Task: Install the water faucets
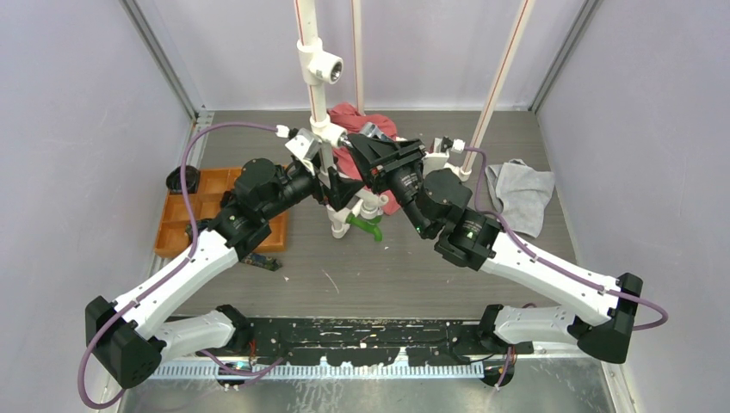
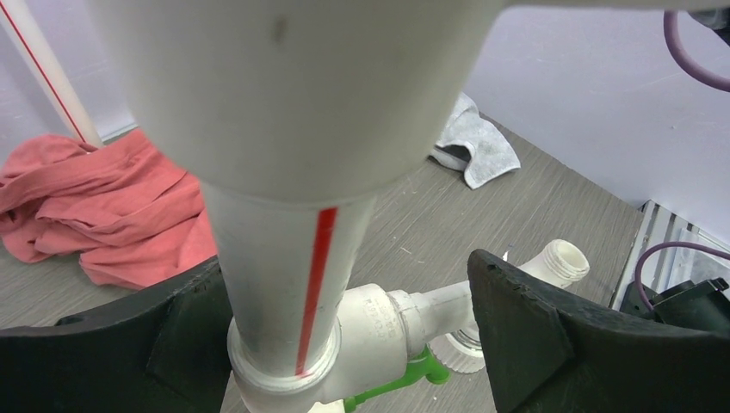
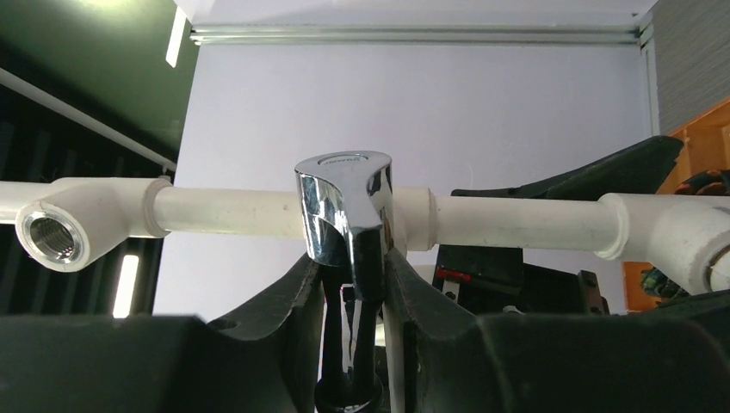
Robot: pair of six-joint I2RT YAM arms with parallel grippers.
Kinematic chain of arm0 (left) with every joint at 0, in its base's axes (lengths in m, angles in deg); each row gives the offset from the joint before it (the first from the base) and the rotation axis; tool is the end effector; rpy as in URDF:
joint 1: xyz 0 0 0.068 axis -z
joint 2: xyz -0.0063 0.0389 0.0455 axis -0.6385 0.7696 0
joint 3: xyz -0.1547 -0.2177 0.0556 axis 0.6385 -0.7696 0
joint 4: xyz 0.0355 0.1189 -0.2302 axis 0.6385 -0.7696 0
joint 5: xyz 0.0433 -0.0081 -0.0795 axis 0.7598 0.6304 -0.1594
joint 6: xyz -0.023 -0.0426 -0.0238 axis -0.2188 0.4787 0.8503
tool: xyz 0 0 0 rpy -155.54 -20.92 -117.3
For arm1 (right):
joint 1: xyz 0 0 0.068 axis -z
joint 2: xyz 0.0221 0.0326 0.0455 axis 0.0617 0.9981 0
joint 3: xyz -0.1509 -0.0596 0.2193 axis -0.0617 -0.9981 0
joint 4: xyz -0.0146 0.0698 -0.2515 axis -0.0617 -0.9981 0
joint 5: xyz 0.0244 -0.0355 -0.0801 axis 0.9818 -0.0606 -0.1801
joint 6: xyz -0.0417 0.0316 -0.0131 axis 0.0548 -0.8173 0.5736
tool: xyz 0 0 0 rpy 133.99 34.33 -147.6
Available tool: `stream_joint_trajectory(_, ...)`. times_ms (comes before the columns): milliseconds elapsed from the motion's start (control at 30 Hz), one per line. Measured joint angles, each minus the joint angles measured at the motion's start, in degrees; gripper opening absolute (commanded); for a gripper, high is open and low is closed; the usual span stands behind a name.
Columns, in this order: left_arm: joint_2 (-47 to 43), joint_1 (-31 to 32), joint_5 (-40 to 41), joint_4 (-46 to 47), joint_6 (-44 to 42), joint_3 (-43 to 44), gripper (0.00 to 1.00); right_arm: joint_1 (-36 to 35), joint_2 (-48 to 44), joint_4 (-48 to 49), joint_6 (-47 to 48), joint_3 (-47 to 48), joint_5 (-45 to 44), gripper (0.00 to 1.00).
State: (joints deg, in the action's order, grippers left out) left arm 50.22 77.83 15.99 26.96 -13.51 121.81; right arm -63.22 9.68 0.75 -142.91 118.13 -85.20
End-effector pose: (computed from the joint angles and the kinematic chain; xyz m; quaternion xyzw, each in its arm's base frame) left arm 0.1967 -0.1657 0.3714 0.2487 0.6659 -0.3750 0.5951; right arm 0.1470 0.2152 0.4322 0.3430 0.5626 0.6507 0.3775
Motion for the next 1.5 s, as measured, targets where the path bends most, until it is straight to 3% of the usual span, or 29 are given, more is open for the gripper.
stream_joint_trajectory(200,0.0,0.1,0.2,0.0,-0.1,0.0,0.93,1.5,-0.8,-0.8,-2.8,-0.2,3.4,0.01)
stream_joint_trajectory(433,0.0,0.3,0.2,0.0,-0.2,0.0,0.93,1.7,-1.0,-1.2,-2.3,-0.3,4.0,0.45)
stream_joint_trajectory(833,0.4,0.8,0.0,0.0,-0.3,0.3,0.93,1.8,-0.4,-1.1,0.5,-1.1,6.0,0.64)
stream_joint_trajectory(1100,1.0,1.1,-0.5,-0.4,-0.9,1.0,0.93,1.7,-1.8,-1.9,7.6,-2.3,7.2,0.92)
stream_joint_trajectory(1500,1.9,2.1,-2.1,-1.0,-1.9,1.8,0.94,1.7,-7.6,-1.7,25.4,-6.5,17.2,0.96)
